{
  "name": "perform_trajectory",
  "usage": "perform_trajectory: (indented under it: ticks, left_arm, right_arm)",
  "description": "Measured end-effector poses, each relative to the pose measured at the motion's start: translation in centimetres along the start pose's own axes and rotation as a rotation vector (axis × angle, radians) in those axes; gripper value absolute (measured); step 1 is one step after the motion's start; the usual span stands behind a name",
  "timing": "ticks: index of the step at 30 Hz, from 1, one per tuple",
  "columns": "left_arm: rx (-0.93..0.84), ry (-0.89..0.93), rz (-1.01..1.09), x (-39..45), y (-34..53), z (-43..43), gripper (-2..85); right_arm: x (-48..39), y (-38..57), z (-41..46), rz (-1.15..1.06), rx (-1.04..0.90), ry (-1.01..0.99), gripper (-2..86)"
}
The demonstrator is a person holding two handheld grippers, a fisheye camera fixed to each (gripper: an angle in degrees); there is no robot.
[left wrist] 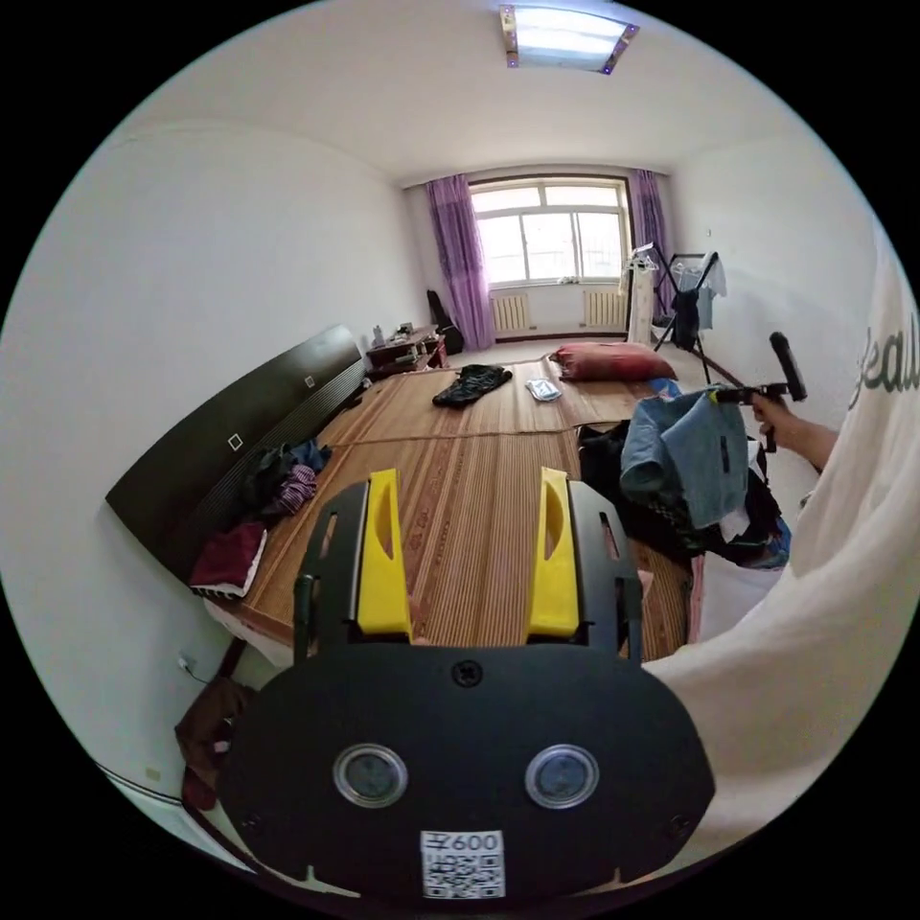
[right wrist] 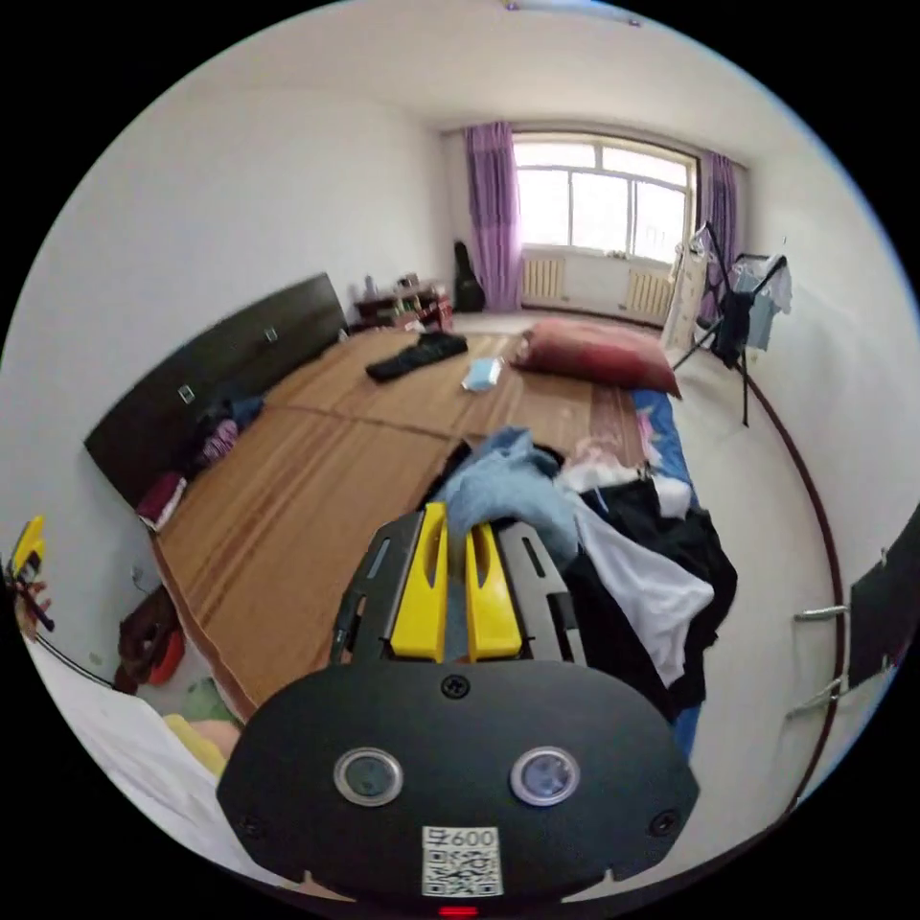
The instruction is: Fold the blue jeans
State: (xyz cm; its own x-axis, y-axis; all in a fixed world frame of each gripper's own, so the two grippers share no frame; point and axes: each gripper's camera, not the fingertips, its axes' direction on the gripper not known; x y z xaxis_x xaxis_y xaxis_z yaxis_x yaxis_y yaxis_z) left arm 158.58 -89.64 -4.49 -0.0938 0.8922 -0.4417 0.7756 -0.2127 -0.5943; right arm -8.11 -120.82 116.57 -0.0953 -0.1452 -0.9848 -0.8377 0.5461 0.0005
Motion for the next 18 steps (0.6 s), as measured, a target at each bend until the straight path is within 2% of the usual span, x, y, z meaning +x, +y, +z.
perform_trajectory:
  ticks: [4,8,11,13,18]
  left_arm:
    - [0.054,0.029,-0.131,-12.5,-1.2,0.5,19.2]
    - [0.135,0.153,-0.197,-21.6,-3.7,1.9,19.4]
    - [0.183,0.269,-0.148,-27.0,-7.0,2.4,19.5]
    - [0.248,0.356,-0.056,-29.4,-10.3,1.2,19.7]
    - [0.411,0.389,0.125,-31.0,-16.6,-3.8,21.8]
  right_arm:
    - [-4.8,-6.0,-7.3,-0.067,0.217,-0.112,-0.8]
    - [-11.6,-10.8,-10.3,-0.147,0.280,-0.178,-0.8]
    - [-18.4,-14.2,-13.4,-0.215,0.393,-0.265,-0.8]
    - [-24.6,-16.7,-16.9,-0.348,0.434,-0.341,-0.8]
    - [-32.2,-19.6,-23.3,-0.532,0.462,-0.540,-0.8]
